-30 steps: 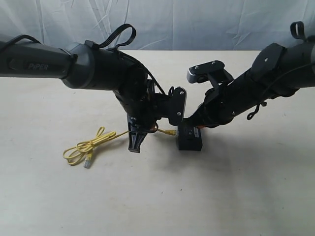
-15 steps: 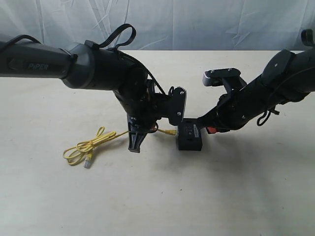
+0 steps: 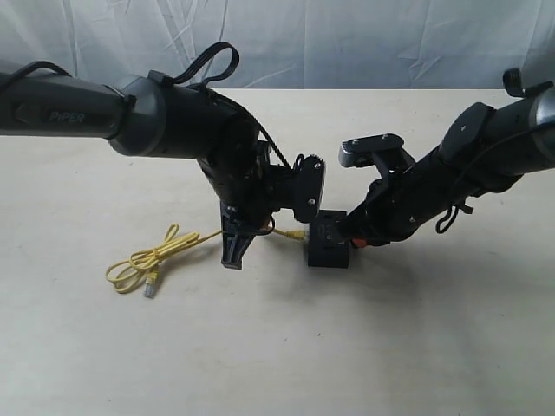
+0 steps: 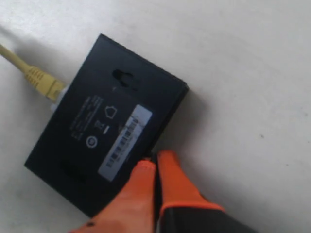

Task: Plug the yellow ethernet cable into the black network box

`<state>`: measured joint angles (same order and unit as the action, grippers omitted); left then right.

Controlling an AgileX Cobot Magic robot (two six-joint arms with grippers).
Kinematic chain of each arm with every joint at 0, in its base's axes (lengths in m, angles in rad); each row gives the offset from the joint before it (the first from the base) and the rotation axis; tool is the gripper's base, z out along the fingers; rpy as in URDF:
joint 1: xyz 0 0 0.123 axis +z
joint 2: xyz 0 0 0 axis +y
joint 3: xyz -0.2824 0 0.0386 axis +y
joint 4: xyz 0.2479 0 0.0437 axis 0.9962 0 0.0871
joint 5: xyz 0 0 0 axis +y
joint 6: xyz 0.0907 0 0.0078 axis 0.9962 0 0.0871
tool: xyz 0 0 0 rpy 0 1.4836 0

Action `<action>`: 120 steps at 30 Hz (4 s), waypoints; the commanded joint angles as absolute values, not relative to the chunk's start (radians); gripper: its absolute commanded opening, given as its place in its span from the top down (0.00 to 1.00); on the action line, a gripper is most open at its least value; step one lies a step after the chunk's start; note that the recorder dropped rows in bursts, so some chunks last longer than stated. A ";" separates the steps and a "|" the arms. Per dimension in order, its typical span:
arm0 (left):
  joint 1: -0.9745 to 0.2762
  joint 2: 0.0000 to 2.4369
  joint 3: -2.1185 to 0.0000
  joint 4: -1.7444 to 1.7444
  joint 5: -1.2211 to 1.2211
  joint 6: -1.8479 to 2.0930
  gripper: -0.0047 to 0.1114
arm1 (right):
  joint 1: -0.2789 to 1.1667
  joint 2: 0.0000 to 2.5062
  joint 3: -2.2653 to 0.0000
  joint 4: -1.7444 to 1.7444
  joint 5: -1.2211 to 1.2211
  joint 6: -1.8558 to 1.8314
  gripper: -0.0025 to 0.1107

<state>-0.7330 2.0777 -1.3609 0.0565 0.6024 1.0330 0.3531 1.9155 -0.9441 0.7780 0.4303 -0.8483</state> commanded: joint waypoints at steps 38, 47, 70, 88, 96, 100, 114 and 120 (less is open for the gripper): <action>-0.737 2.070 -1.366 0.027 0.584 1.031 0.68 | 0.232 1.751 -0.943 0.730 0.566 -0.599 0.99; -0.737 2.022 -1.366 0.091 0.629 0.976 0.61 | 0.232 1.751 -0.943 0.734 0.563 -0.599 0.99; -0.483 1.683 -1.366 0.222 0.947 0.191 0.96 | 0.232 1.396 -0.943 0.357 0.658 -0.345 0.99; -0.213 1.088 -1.044 0.000 0.692 0.185 0.96 | 0.232 0.870 -0.862 0.170 0.762 -0.225 0.99; -0.213 0.707 -0.780 -0.020 0.537 0.129 0.96 | 0.232 0.460 -0.621 0.141 0.718 -0.225 0.99; -0.213 0.539 -0.684 -0.020 0.564 0.129 0.96 | 0.232 0.247 -0.520 0.143 0.692 -0.225 0.99; -0.213 0.386 -0.646 -0.006 0.606 0.134 0.96 | 0.232 0.074 -0.453 0.139 0.639 -0.223 0.99; -0.213 0.386 -0.646 -0.006 0.606 0.134 0.96 | 0.232 0.074 -0.453 0.139 0.641 -0.223 0.99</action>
<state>-0.2181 0.3940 -0.6494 0.0000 0.6139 0.1387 0.2372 0.0790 -0.4577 0.1463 0.6474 -0.2239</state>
